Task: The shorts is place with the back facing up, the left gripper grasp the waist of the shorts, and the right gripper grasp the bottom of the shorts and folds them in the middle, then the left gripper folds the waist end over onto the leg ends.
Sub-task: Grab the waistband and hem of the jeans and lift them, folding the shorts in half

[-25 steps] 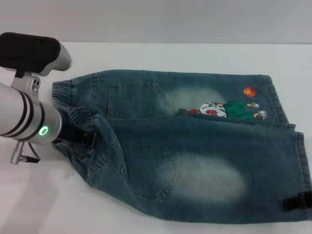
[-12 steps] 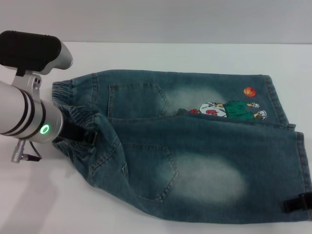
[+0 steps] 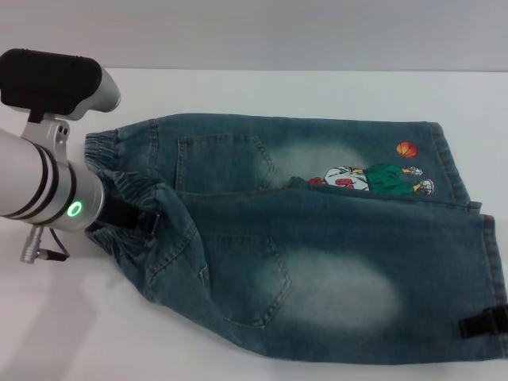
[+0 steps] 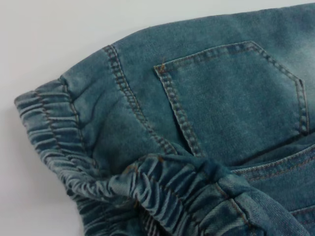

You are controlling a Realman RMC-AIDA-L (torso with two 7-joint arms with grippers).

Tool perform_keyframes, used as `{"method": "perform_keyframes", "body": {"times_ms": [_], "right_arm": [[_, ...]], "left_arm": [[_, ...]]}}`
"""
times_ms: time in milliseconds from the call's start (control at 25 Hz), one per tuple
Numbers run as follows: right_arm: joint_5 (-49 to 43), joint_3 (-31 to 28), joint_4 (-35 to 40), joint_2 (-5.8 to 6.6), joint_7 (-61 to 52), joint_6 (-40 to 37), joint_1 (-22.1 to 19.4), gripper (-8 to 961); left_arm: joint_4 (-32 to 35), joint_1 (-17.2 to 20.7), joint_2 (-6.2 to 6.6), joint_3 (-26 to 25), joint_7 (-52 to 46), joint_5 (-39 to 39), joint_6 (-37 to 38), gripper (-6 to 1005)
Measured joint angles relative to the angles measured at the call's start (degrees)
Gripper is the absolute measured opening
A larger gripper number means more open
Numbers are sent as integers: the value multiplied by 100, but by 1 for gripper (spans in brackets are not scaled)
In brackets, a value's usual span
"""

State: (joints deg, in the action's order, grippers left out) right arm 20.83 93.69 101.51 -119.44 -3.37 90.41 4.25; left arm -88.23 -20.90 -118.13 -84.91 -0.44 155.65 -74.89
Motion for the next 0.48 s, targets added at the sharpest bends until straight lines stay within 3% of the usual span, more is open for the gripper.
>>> {"method": "perform_keyframes", "body": {"times_ms": [480], "right_arm": [[102,-25,6,8,-12,2,9,666]], "left_arm": [[89,-59,0,0,0,-10,28,118]]}}
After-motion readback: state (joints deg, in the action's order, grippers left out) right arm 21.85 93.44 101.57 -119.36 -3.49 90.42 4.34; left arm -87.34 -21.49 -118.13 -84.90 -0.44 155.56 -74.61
